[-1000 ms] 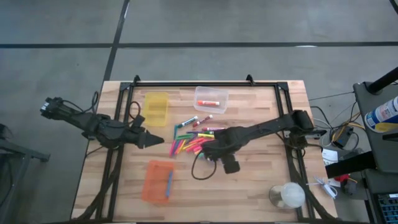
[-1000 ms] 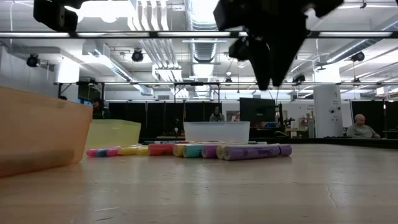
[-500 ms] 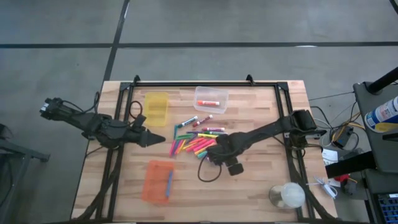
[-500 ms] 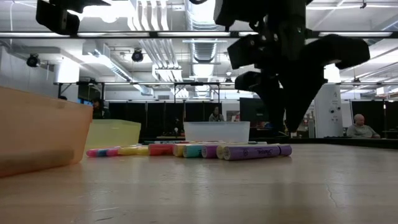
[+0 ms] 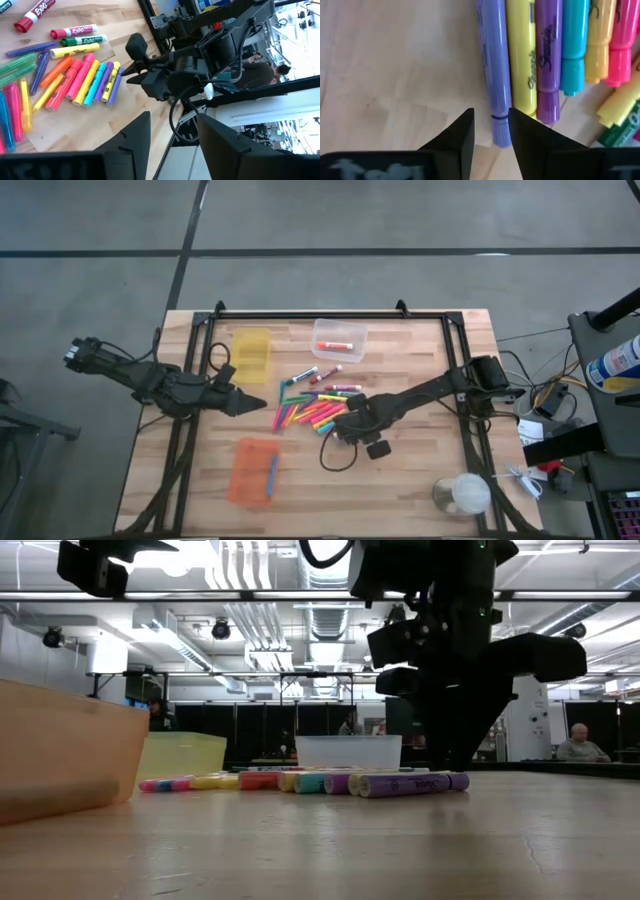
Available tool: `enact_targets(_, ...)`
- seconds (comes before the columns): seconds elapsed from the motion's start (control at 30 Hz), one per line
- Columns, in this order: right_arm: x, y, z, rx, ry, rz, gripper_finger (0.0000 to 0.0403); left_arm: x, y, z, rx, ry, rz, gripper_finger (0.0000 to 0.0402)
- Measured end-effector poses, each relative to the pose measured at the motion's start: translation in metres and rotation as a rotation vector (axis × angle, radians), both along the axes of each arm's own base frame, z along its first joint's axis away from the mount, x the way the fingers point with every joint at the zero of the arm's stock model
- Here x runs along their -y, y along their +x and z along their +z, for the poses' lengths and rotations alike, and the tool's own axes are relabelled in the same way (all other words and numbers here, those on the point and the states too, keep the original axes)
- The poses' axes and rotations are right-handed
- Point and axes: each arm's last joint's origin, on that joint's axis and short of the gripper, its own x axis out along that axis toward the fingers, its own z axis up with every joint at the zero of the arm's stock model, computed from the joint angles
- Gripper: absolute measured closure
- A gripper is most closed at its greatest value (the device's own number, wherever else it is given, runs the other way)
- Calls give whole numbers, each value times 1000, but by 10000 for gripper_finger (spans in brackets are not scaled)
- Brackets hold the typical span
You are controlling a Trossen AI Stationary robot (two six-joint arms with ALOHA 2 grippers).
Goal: Pick & Place Markers
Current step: Put the purple highlighter into the orange bin
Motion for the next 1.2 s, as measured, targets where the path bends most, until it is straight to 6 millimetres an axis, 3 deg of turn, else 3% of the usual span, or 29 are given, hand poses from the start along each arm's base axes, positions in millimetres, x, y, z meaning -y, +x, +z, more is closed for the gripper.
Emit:
enact_targets(0.4,7,-9,-22,-6,49,3,306,0,0,0,0,-2,1,246)
enact_targets(0.6,10,-9,-23,-23,124,-98,341,0,0,0,0,0,0,246)
enact_targets(0.93,6,13,9,49,186,-190,353,0,0,1,10,47,-16,246)
enact_targets(1.2,6,37,51,192,256,-309,353,0,2,10,100,290,-49,246)
